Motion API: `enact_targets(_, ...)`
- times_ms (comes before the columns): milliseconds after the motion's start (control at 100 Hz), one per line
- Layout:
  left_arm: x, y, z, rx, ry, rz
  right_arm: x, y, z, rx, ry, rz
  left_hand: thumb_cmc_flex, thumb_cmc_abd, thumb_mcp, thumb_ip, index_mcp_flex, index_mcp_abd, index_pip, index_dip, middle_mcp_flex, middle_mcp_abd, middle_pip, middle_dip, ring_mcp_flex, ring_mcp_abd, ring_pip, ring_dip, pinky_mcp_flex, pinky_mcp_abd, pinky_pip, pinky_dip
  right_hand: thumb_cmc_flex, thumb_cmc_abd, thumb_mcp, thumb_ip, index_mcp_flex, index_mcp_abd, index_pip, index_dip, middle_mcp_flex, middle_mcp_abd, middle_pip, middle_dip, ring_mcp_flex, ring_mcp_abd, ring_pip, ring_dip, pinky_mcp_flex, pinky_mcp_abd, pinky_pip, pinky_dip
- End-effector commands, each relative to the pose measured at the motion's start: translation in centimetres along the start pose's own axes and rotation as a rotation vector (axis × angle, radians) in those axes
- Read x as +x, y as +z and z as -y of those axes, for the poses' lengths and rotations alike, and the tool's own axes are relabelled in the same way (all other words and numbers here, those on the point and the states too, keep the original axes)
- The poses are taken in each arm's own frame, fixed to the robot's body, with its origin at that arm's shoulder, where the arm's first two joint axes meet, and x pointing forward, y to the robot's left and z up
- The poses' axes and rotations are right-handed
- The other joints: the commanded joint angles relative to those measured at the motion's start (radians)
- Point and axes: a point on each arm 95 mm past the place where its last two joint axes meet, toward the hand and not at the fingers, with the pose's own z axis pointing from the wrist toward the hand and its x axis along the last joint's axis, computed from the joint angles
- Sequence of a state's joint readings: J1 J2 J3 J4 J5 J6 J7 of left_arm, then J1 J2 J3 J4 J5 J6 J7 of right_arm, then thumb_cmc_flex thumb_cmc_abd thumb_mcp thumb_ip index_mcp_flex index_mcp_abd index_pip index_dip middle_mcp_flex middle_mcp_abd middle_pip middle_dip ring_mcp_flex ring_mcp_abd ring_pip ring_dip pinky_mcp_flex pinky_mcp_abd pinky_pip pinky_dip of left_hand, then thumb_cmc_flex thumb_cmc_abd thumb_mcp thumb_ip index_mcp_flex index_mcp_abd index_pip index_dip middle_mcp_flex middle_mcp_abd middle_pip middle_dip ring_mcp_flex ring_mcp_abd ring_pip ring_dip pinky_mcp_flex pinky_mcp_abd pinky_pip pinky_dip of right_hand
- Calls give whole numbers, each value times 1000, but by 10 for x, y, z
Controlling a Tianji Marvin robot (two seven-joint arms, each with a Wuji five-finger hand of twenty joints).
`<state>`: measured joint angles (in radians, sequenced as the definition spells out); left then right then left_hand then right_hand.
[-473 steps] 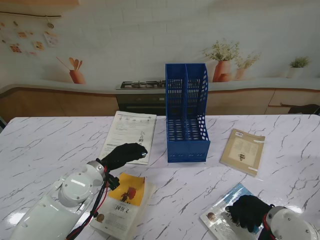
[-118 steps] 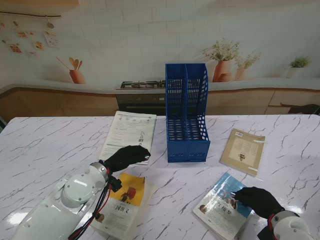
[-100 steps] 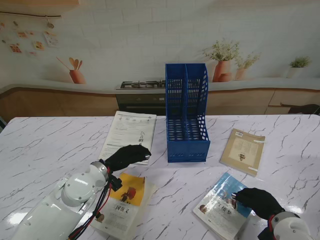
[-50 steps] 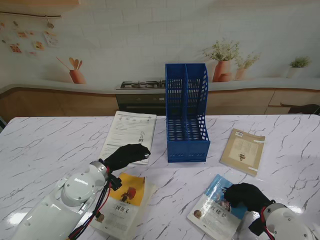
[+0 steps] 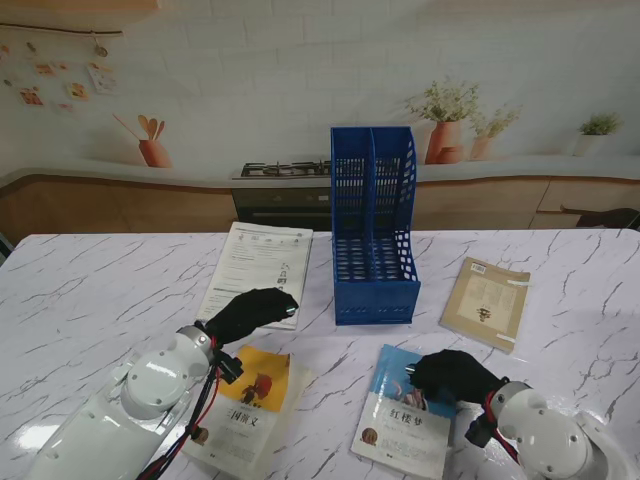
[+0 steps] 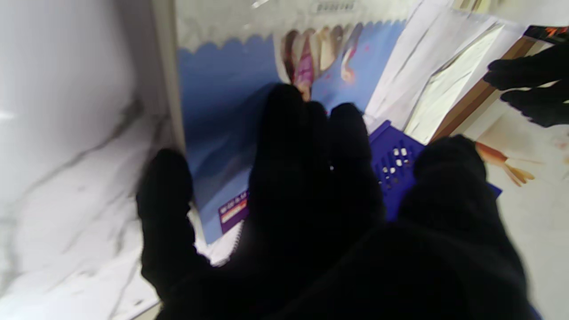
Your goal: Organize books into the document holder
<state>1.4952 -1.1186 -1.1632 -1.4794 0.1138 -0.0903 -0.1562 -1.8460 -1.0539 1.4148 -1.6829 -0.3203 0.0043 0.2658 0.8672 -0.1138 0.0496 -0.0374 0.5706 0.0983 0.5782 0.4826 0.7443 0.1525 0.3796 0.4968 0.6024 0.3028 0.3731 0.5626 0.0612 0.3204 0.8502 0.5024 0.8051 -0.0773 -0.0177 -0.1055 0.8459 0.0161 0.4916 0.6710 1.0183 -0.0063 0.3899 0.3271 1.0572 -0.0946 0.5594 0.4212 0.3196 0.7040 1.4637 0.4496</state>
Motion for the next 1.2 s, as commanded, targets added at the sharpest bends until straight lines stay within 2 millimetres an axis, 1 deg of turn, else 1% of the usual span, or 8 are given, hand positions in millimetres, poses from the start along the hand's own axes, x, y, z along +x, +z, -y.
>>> enact_targets(0, 1, -2, -6, -12, -14, -27, -1, 10, 17, 53, 22, -16, 24, 33, -2, 30, 13, 5, 11, -5, 27, 0, 2, -5, 19, -23, 21, 4, -1, -11, 57, 7, 21, 7, -3, 31, 12, 24, 10, 25, -16, 110, -10, -20, -71, 202, -198, -95, -39, -345, -338, -96)
enact_targets(250, -1, -3, -8, -20, -14, -30, 16, 38, 12, 87, -22, -127, 24, 34, -3, 30, 13, 4, 11, -5, 26, 2, 2, -6, 18, -23, 22, 4, 3, -16, 69, 12, 19, 10, -3, 32, 15, 15, 29, 40, -16, 104, 0, -20, -68, 195, -189, -92, -55, -339, -343, -98)
enact_targets(380, -1, -1, -10, -36, -1, -39, 23, 47, 15, 95, -13, -156, 47, -42, 15, 39, 7, -4, 23, 4, 25, -11, 4, -5, 18, -31, 20, 1, 16, -15, 85, 17, 22, 8, -3, 33, 32, 3, 31, 39, 3, 97, 2, -21, -55, 190, -182, -89, -92, -310, -350, -100)
enact_targets(680, 4, 6, -17, -25, 32, -63, 36, 29, 8, 22, 61, -157, 34, -185, 174, 21, 3, 5, 53, 1, 25, -8, 26, -1, 49, -40, 70, 25, 122, -46, 197, 35, -4, -31, -15, 29, -16, -62, -12, 12, -3, 65, -29, -10, -89, 206, -193, -72, -171, -221, -385, -120)
enact_targets(700, 5, 7, -17, -21, 35, -66, 37, 27, 7, 14, 61, -154, 1, -216, 256, 8, 1, 9, 59, -4, 23, -9, 31, -3, 50, -41, 75, 23, 135, -35, 207, 39, -9, -37, -17, 28, -32, -75, -23, 7, -7, 60, -33, -9, -91, 206, -195, -70, -165, -217, -380, -118)
enact_targets(850, 10, 11, -24, 3, 40, -76, 41, 10, -5, -67, 38, -124, -67, -290, 388, 5, -10, 34, 38, -17, 2, -6, 36, -6, 44, -47, 70, 17, 199, -10, 250, 57, -41, -75, -16, 32, -44, -85, -27, -2, -11, 52, -59, 7, -75, 210, -187, -50, -64, -211, -268, -59)
enact_targets(1000, 16, 14, -31, 8, 17, -70, 40, 2, -15, -124, 13, -38, -93, -323, 397, -9, -11, 59, 26, -25, -8, 17, 38, -7, 53, -31, 90, 27, 297, -32, 293, 67, -44, -150, 5, 47, -57, -44, -18, 3, -38, 75, -59, 19, -50, 205, -134, -16, 48, -228, -136, 50)
enact_targets(1190, 22, 20, -40, 5, -14, -50, 36, 1, -22, -170, -24, 81, -141, -340, 404, -28, 9, 126, -30, -66, 15, 74, 38, -32, 118, 43, 122, -9, 443, -6, 319, 32, -76, -244, 28, 56, -72, 24, -36, 10, -62, 116, -33, 18, -28, 233, -137, -45, 248, -143, -61, 102)
